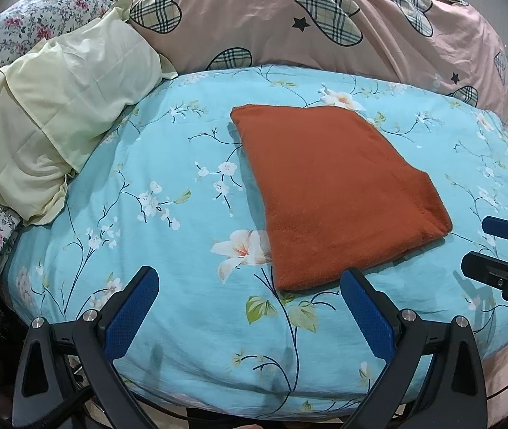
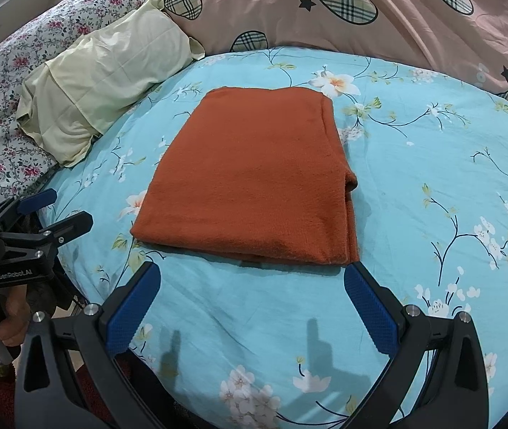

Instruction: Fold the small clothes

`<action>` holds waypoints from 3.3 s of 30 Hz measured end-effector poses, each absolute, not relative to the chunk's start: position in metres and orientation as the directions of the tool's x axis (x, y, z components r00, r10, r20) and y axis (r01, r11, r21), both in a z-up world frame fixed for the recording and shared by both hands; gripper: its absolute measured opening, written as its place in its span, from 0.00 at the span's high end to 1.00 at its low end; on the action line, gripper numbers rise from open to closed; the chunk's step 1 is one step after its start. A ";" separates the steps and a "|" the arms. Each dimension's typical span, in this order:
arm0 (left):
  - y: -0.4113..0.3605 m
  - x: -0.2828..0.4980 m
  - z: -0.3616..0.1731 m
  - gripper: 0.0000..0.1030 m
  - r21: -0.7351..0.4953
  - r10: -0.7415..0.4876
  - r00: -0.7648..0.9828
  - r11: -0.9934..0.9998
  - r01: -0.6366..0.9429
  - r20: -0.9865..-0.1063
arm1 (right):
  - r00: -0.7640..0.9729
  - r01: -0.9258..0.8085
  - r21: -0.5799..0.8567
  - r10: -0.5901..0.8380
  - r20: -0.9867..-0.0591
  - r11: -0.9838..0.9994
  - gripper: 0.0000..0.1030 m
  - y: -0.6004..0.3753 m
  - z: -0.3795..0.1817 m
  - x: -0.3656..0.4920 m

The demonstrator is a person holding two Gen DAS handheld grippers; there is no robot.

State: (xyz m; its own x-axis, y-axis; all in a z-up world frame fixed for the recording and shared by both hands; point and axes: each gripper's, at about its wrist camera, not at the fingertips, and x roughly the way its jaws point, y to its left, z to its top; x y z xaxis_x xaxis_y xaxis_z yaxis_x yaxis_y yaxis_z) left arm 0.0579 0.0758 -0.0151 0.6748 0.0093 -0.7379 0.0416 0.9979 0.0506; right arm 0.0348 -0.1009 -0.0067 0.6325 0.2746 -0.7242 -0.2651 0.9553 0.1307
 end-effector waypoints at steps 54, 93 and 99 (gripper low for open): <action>0.070 0.056 -0.022 0.01 0.055 0.007 0.664 0.997 0.051 -0.748 | 0.628 -0.257 0.131 0.269 -0.730 0.957 0.01 -0.100 -0.010 0.033; 0.063 0.065 -0.017 0.01 0.067 -0.002 0.663 0.995 0.079 -0.749 | 0.636 -0.272 0.114 0.268 -0.724 0.956 0.01 -0.104 0.002 0.040; 0.062 0.068 -0.014 0.01 0.072 0.001 0.666 0.994 0.079 -0.746 | 0.640 -0.273 0.113 0.268 -0.721 0.955 0.01 -0.105 0.007 0.042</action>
State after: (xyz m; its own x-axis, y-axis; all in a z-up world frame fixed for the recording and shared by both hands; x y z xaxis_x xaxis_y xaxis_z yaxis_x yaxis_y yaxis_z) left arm 0.0681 0.0617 -0.0144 0.6658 0.0014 -0.7461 0.0787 0.9943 0.0721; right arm 0.0424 -0.1051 0.0066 0.6395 0.2680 -0.7206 -0.2735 0.9553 0.1126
